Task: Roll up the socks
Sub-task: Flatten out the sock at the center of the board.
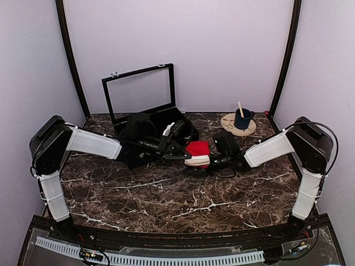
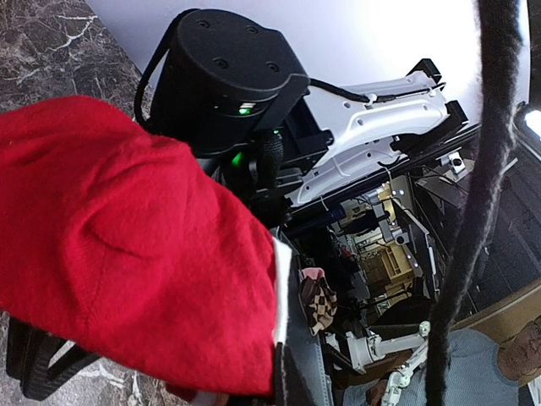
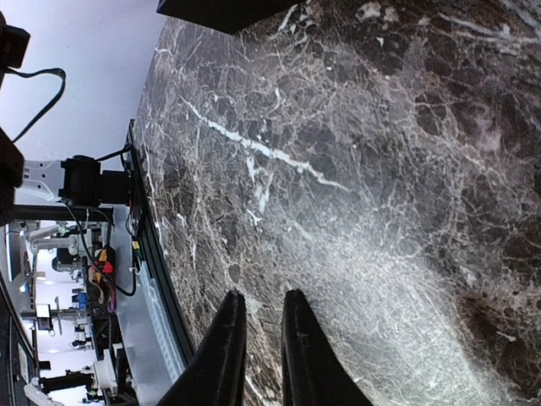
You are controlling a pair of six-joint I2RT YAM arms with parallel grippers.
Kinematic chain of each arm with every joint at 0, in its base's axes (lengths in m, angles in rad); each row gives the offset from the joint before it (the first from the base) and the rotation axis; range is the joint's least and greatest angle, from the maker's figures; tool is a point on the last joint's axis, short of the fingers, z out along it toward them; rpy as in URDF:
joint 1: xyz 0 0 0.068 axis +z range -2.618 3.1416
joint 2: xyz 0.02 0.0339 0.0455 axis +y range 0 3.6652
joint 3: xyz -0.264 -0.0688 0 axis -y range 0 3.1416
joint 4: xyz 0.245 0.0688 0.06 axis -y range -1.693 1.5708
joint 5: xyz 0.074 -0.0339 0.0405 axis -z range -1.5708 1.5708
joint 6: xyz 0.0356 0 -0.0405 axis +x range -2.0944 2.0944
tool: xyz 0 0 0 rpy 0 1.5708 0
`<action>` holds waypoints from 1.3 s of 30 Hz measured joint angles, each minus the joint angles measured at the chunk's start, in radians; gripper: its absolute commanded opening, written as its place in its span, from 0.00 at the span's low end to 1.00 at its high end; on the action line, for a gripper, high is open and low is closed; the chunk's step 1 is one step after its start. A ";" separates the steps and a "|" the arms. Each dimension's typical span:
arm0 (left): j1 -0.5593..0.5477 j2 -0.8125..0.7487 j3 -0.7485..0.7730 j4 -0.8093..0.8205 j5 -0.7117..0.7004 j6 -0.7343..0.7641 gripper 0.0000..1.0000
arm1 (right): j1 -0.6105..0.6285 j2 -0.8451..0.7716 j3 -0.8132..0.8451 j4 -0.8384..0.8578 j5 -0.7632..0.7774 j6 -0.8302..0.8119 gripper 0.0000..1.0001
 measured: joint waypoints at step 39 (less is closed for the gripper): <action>-0.178 0.030 -0.438 -0.003 -0.153 0.020 0.17 | 0.019 0.017 -0.168 0.087 0.117 -0.093 0.14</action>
